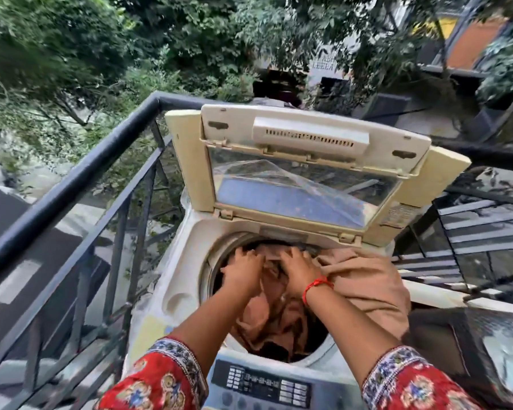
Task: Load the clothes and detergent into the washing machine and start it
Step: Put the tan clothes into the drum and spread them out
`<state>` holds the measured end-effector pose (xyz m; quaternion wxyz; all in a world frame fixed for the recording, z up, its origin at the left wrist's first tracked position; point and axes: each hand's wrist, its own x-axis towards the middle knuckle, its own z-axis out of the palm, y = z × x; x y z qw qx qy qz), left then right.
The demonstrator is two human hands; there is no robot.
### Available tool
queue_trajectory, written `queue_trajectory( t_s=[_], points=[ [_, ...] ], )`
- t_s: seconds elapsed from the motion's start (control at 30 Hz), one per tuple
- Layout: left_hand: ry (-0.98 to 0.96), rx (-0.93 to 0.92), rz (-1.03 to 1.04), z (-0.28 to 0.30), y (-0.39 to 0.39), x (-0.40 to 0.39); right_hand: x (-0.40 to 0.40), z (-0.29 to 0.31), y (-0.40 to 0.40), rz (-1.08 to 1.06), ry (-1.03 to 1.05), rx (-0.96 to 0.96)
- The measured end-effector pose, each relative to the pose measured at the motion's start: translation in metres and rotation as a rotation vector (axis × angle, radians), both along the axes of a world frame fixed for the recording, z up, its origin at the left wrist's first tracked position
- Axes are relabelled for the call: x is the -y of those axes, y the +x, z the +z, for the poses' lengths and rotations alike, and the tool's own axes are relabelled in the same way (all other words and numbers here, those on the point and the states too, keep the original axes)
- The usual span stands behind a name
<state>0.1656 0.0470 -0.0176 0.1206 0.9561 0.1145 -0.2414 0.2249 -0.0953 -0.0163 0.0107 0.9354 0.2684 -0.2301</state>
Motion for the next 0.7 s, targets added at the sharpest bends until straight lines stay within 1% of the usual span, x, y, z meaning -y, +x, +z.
queue_trajectory(
  t_s=[0.03,0.1,0.23,0.3,0.37,0.4,0.53,0.63,0.7],
  points=[
    [0.006,-0.015,0.025,-0.007,0.0,0.002,0.001,-0.008,0.0,0.013,-0.043,0.002],
    [0.026,-0.024,0.005,-0.01,0.001,0.006,0.008,-0.023,0.003,0.001,-0.136,-0.006],
    [0.023,-0.05,-0.023,-0.028,0.008,0.005,0.032,-0.058,0.011,-0.081,-0.331,-0.098],
    [0.016,-0.064,-0.013,-0.038,0.01,0.006,0.044,-0.073,0.014,-0.157,-0.379,-0.142],
    [0.013,-0.067,-0.008,-0.047,0.011,0.005,0.052,-0.086,0.018,-0.189,-0.397,-0.138],
    [0.01,-0.078,-0.004,-0.05,0.011,0.005,0.052,-0.086,0.019,-0.174,-0.394,-0.137],
    [0.016,-0.123,-0.008,-0.059,0.011,0.002,0.033,-0.084,0.019,-0.117,-0.271,-0.1],
    [0.008,-0.107,-0.013,-0.062,0.01,0.0,0.012,-0.072,0.023,-0.068,-0.125,-0.066],
    [0.0,-0.064,0.005,-0.059,0.008,0.001,-0.006,-0.058,0.023,-0.044,-0.001,-0.072]
  ],
)
